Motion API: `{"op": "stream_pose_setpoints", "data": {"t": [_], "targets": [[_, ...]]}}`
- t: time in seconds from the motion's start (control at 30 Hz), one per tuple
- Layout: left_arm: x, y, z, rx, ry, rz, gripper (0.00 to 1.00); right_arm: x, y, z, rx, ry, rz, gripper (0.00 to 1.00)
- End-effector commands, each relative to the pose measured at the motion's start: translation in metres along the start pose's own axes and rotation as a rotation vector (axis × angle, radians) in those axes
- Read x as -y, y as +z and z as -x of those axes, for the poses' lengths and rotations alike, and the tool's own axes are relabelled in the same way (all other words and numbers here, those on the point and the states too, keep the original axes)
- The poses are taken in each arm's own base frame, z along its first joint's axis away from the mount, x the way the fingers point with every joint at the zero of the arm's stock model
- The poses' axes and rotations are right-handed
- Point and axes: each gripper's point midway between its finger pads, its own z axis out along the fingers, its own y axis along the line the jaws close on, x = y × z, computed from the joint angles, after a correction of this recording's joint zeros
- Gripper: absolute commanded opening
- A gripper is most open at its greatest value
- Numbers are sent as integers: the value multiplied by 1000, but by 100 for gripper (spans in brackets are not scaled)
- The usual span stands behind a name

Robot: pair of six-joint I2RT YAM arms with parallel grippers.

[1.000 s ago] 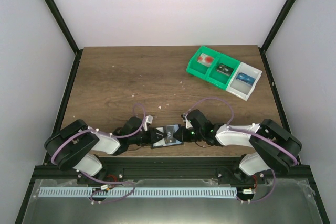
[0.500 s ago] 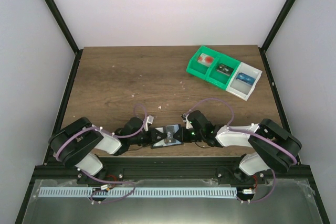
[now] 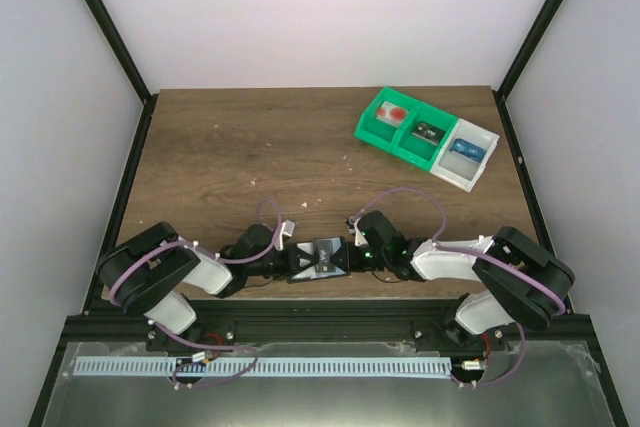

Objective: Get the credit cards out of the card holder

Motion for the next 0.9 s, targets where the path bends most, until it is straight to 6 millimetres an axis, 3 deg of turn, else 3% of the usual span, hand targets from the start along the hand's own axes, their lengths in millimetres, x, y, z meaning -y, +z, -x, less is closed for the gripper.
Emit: {"op": "stream_pose_setpoints", "data": {"t": [0.0,0.3,0.63,0.73,0.87], "targets": [[0,-4,-1,13,16,-9,0,14,-1,-9,-19,30,-45,14],[-7,-16,-5,32,-28,14,0,17,-1,-11,-22,28,-56,14],[-13,-39,3,107,15,128,0,15,-5,-8,-12,-4,-57,15],[-4,-48,8,140,62,129,0,5,-12,1,9,-53,-54,17],[25,-59,9,150,162,43,0,-30,-33,15,54,-207,40,24]]}}
